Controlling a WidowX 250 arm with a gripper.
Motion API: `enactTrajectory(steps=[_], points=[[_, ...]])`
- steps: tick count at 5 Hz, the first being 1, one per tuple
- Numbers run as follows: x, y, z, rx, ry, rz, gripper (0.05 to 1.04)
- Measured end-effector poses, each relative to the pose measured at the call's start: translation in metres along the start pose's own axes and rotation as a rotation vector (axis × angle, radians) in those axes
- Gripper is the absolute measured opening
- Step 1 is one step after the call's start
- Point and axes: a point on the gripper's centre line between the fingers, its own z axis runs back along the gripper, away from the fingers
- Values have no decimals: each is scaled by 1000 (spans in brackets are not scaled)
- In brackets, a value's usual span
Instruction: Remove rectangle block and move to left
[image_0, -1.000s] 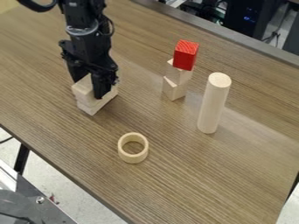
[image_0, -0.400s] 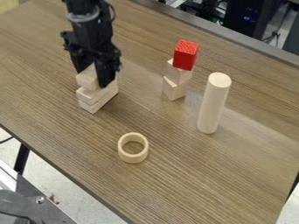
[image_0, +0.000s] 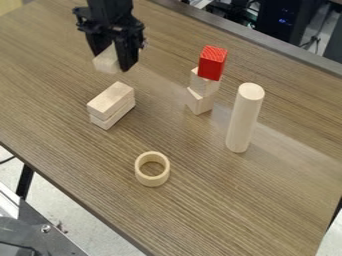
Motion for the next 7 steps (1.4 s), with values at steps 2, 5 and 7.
enactTrajectory(steps=[2, 5, 7], points=[[42, 15, -11, 32, -61, 40, 579], [74, 34, -68, 111, -48, -62, 579], [76, 38, -72, 93, -34, -48, 854]])
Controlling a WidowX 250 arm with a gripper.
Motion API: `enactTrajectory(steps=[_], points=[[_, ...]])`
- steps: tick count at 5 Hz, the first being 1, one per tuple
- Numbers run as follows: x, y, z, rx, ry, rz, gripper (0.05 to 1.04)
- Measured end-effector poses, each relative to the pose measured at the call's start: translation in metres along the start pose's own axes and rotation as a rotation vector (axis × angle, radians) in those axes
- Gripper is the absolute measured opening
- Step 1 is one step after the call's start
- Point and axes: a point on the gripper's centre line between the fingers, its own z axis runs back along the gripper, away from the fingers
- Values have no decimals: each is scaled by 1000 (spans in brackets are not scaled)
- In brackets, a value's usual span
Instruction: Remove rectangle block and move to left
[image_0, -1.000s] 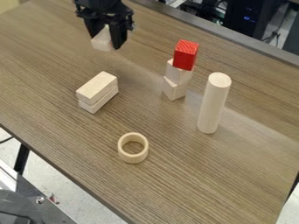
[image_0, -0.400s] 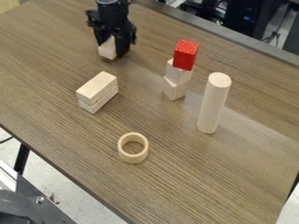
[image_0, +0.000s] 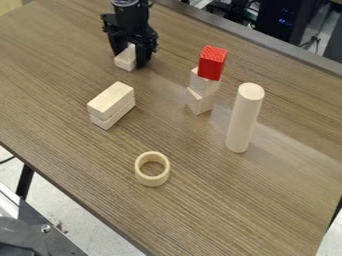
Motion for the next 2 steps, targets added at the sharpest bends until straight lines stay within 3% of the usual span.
enactTrajectory(steps=[1, 2], points=[[-3, 0, 1, -4, 3, -3, 1002], [-8, -3, 9, -10, -6, -1, 999]])
